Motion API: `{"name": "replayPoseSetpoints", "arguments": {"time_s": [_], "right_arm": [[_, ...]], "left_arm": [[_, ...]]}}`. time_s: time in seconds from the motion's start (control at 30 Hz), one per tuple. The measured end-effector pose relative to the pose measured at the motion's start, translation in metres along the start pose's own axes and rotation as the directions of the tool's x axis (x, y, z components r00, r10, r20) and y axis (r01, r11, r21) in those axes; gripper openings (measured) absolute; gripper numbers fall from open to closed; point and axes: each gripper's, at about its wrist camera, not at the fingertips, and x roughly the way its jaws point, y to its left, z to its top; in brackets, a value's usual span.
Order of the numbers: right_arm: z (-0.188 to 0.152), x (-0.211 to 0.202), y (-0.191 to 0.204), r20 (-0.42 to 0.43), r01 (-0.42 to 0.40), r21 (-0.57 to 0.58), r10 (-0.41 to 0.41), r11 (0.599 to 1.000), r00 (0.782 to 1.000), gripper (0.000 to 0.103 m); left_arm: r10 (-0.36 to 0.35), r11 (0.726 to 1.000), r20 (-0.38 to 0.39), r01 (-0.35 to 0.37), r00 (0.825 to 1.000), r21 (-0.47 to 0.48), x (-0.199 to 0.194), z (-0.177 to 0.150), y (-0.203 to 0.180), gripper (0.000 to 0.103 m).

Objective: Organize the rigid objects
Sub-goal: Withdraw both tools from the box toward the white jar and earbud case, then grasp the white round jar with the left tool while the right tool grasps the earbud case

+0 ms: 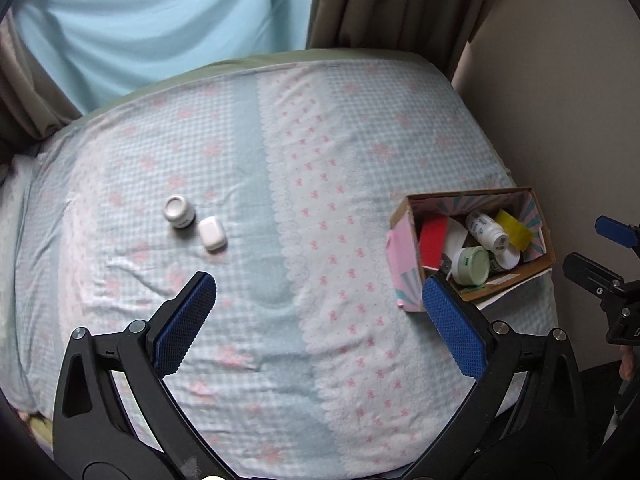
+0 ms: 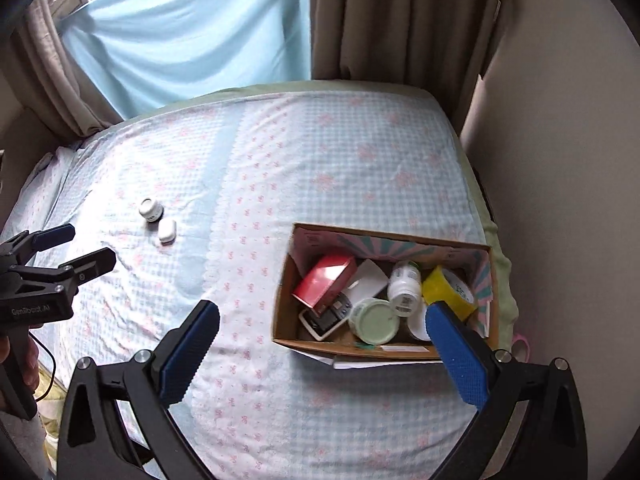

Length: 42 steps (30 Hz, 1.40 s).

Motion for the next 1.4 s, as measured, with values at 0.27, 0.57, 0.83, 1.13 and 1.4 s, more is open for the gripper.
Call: {"name": "replayPoseSetpoints", "arguments": {"time_s": [0.27,0.57,0.83,1.13,1.4], "right_arm": [[0.021,0.015,0.112,0.017,-0.086,-0.076,0.088,0.993,0.996,0.103],[0.032,0.109,0.209,-0.028,-0.119,-0.092,0.117,0.989,0.993,0.103],[0.035,0.232,0.269,-0.118,-0.107,-0.16,0.088,0.981,0.989,0.103],[0.041,0.341,0.294,-0.114,-0.121,-0.139,0.106,0.983,0.988,0.086],[0.041,0.366,0.319,-0.041,-0.105,-0.244,0.098,0.964,0.994,0.061]], "left_arm": [[0.066,0.996,0.004,-0.066,0.998,-0.055,-0.005,-0.01,0.124,0.103],[0.056,0.998,-0.052,-0.056,0.997,-0.006,0.076,0.003,0.23,0.103],[-0.015,0.995,-0.11,0.025,0.994,0.096,0.205,0.017,0.272,0.102],[-0.082,0.979,-0.114,0.102,0.99,0.174,0.308,0.027,0.269,0.096],[-0.099,0.969,-0.06,0.11,0.993,0.219,0.326,0.032,0.266,0.078]]}}
